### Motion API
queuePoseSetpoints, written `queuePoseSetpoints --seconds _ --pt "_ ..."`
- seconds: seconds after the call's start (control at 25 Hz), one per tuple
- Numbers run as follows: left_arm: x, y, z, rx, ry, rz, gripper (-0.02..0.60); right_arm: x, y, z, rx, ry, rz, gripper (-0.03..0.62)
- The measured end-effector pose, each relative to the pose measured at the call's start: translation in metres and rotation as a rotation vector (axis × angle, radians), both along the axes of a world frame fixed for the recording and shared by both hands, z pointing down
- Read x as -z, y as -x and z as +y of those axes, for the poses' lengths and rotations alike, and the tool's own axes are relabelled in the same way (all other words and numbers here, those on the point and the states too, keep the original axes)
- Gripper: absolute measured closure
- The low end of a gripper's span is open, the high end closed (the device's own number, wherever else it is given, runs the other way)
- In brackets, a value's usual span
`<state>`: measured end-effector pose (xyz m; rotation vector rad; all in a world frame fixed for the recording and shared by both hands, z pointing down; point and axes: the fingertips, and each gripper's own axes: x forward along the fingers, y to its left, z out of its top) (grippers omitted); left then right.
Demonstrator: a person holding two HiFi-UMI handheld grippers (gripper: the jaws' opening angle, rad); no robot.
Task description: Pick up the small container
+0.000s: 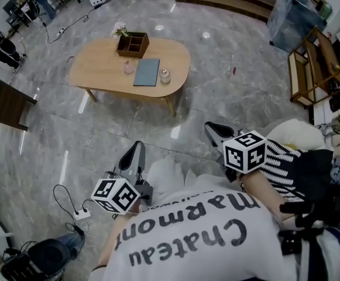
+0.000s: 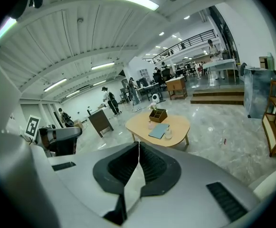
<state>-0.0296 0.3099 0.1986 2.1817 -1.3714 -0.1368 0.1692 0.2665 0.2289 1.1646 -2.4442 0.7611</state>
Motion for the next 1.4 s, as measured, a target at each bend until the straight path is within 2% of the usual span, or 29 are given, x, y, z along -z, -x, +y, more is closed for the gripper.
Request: queuePoseSetpoints --seconds 0.16,0.36,0.56,0.8,1.12,1.4 --pt "-0.009 0.02 -0.024 -0.035 0.021 0.012 0.566 -0.01 0.016 -0.019 -0.051 0.042 -0.008 0.58" --pt "-0.007 0.066 -0.076 -0.078 0.042 0.02 0.566 -0.011 0.057 -0.054 -0.117 0.083 -0.014 0.58" --pt "0.012 0.119 -0.128 -0.095 0.019 0.009 0.566 0.005 0.105 -0.086 -0.153 0.067 -0.014 0.58" --pt "0.023 0.167 -0.168 -0.094 -0.017 0.042 0.566 0.02 0.149 -0.115 -0.162 0.013 0.007 0.58" --pt "0.013 0.187 -0.186 -0.121 -0.005 0.066 0.566 0.021 0.179 -0.132 -0.151 -0.022 0.022 0.58" --pt "-0.005 0.181 -0.193 -0.187 0.049 0.065 0.566 -0.003 0.191 -0.148 -0.137 0.048 0.002 0.58"
